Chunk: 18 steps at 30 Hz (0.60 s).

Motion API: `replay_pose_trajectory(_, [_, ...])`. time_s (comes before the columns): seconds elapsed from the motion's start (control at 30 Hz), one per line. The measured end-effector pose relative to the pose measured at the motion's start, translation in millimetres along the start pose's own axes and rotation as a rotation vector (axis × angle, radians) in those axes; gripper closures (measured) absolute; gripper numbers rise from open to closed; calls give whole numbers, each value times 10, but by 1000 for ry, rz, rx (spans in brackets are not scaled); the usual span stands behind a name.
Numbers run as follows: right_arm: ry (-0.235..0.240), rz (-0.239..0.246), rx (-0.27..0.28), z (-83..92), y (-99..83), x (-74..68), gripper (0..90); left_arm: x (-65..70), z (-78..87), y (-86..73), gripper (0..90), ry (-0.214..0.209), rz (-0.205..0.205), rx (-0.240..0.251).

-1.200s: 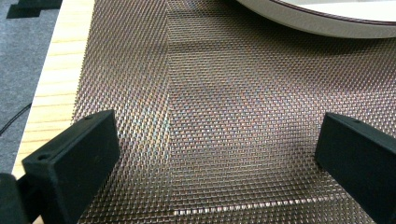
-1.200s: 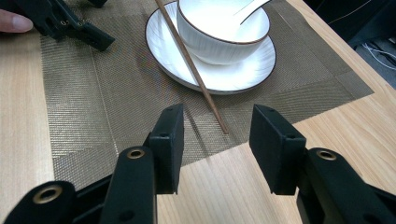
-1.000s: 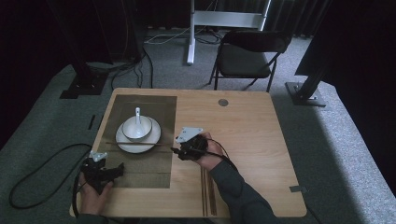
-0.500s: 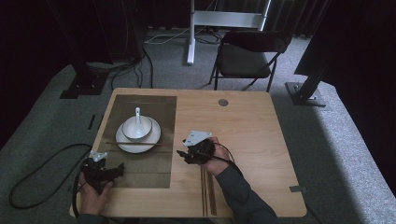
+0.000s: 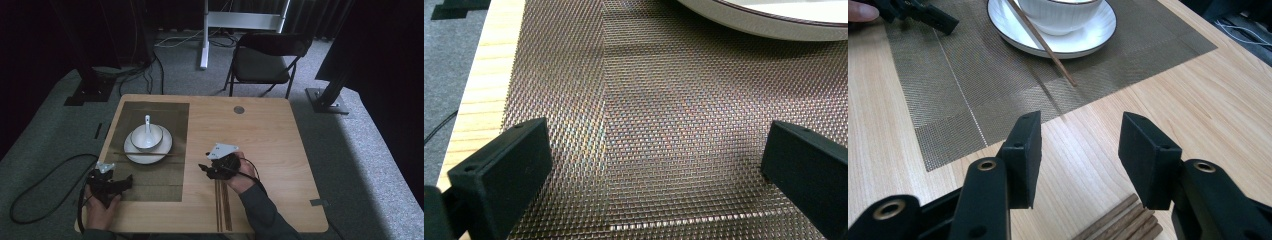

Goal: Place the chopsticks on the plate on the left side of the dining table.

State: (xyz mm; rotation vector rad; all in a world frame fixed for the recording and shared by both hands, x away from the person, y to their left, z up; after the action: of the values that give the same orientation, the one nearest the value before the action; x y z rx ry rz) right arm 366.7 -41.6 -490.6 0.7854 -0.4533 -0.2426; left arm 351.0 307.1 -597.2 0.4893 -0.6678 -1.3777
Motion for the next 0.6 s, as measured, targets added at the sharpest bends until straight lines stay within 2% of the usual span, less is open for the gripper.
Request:
replay_pose_trajectory(0.13, [-2, -18, 6, 34, -29, -5, 511, -1, 1, 0, 2, 0, -1, -1])
replay_pose_trajectory(0.6, [-10, -33, -3, 122, -173, -22, 508, -1, 1, 0, 1, 1, -1, -1])
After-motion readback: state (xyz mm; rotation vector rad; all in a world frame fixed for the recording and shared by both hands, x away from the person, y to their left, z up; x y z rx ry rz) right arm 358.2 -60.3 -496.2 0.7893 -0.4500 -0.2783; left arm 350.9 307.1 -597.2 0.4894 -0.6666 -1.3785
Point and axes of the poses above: each handheld gripper's, and its own axes: z roughly backward along the jaws, y roughly out of its top, x roughly to its right, the point moved 7 cm from there along -z, roughly forward along the jaws, and after that the axes turned 13 degrees about z, right-handed, at the moved point
